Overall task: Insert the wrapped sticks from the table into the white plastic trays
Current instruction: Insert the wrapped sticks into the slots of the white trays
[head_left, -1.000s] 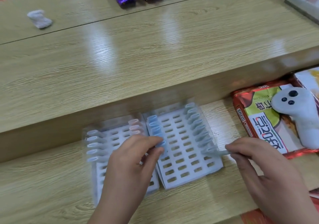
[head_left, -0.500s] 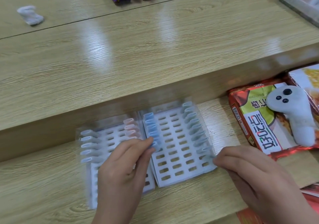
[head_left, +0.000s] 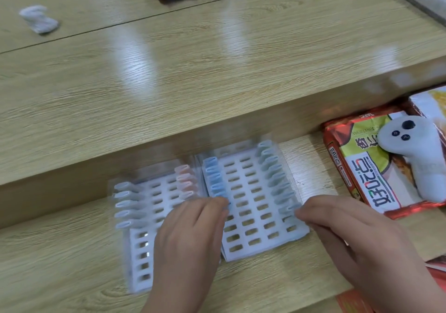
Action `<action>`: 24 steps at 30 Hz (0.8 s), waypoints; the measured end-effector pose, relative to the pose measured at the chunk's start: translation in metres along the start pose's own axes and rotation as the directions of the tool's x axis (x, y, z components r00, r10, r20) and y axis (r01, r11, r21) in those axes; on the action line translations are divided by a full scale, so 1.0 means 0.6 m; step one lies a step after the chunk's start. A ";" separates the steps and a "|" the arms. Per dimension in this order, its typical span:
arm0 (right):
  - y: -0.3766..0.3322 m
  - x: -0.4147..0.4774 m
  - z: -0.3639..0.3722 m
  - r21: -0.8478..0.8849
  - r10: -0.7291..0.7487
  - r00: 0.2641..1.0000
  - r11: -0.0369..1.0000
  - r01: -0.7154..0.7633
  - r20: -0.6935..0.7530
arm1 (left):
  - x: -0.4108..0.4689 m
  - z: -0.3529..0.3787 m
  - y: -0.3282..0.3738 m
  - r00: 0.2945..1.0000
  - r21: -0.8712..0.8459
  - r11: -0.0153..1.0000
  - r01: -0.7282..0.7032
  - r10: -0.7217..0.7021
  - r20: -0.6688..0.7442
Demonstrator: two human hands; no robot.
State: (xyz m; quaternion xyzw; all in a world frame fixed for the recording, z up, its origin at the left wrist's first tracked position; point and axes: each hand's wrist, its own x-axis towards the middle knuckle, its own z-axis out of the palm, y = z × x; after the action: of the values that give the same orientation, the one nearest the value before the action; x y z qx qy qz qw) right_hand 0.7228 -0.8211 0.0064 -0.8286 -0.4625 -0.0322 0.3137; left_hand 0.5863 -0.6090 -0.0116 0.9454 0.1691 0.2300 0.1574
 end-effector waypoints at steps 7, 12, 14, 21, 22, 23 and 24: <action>0.005 -0.016 0.017 -0.021 0.051 0.997 0.999 -0.050 0.057 | 0.000 0.009 0.005 0.999 0.014 1.000 -0.013 0.013 -0.043; -0.004 -0.014 0.021 -0.111 0.082 0.996 0.991 -0.079 0.020 | -0.013 0.017 0.001 0.997 0.054 0.999 0.004 0.001 -0.082; -0.009 -0.014 0.018 -0.153 0.045 0.999 0.987 -0.042 0.012 | -0.012 0.014 -0.003 0.995 0.041 0.999 -0.025 0.029 -0.092; -0.078 -0.008 0.012 0.007 0.155 0.984 0.988 -0.155 -0.088 | -0.025 -0.062 0.007 0.953 -0.299 0.910 0.288 -0.303 -0.004; -0.101 -0.003 0.015 0.065 0.161 0.985 0.985 -0.158 -0.053 | -0.034 -0.081 0.009 0.928 -0.361 0.864 0.350 -0.371 0.011; -0.125 0.000 0.018 0.127 0.168 0.986 0.978 -0.166 -0.006 | -0.046 -0.099 0.012 0.903 -0.406 0.822 0.400 -0.430 0.020; -0.151 0.002 0.021 0.192 0.177 0.983 0.964 -0.183 0.048 | -0.061 -0.119 0.014 0.876 -0.436 0.783 0.444 -0.481 0.030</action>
State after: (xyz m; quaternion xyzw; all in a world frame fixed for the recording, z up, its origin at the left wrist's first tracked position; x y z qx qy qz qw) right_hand 0.6491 -0.7789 0.0411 -0.8329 -0.3907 0.0544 0.3882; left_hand 0.5227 -0.6153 0.0380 0.8059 0.3471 0.2550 0.4062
